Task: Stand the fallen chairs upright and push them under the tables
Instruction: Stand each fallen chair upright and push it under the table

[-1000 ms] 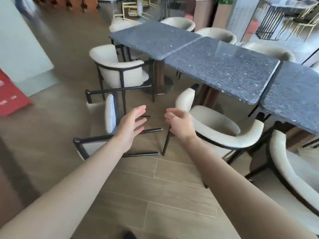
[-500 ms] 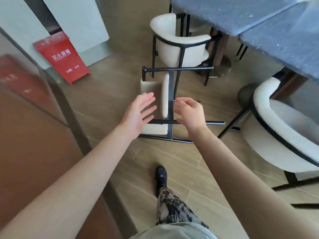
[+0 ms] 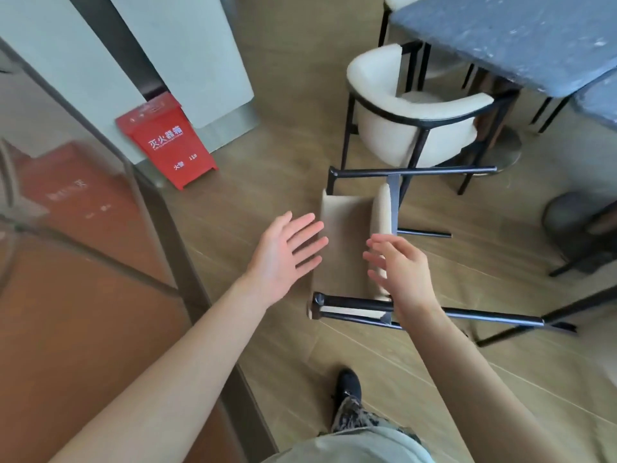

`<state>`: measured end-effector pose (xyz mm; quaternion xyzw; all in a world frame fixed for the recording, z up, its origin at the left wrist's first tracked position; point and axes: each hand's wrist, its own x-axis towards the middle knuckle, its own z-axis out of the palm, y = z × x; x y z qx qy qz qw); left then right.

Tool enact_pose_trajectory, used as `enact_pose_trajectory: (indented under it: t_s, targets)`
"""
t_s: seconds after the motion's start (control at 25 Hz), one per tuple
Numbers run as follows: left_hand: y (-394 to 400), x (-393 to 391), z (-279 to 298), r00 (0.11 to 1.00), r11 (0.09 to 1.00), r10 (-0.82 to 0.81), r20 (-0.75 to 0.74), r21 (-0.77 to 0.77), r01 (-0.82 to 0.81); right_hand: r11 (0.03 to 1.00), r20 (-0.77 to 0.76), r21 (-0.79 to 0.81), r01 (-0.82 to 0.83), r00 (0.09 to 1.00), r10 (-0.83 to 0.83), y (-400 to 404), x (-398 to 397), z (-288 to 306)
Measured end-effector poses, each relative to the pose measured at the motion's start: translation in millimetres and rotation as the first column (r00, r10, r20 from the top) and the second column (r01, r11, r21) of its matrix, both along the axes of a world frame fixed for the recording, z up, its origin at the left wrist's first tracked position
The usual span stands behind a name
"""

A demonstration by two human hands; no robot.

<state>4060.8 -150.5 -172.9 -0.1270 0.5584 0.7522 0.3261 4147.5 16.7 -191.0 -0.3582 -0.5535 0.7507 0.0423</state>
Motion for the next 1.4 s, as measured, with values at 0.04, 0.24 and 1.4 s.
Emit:
enact_pose_trajectory:
  t_s: [0.04, 0.24, 1.4]
  targets:
    - [-3, -21, 1, 1.0, 1.0, 0.022, 0.006, 0.0, -0.022, 1.0, -0.006, -0.003, -0.001, 1.0, 0.001, -1, -18, 2]
    - [5, -102, -7, 0.999, 0.999, 0.028, -0.022, 0.04, -0.028, 0.999, -0.001, 0.039, -0.003, 1.0, 0.003, 6, -82, 4]
    - [7, -427, -141, 0.403, 0.4, -0.913, -0.059, -0.318, 0.86, 0.524, 0.285, 0.435, 0.732, 0.44, -0.852, -208, -284, -75]
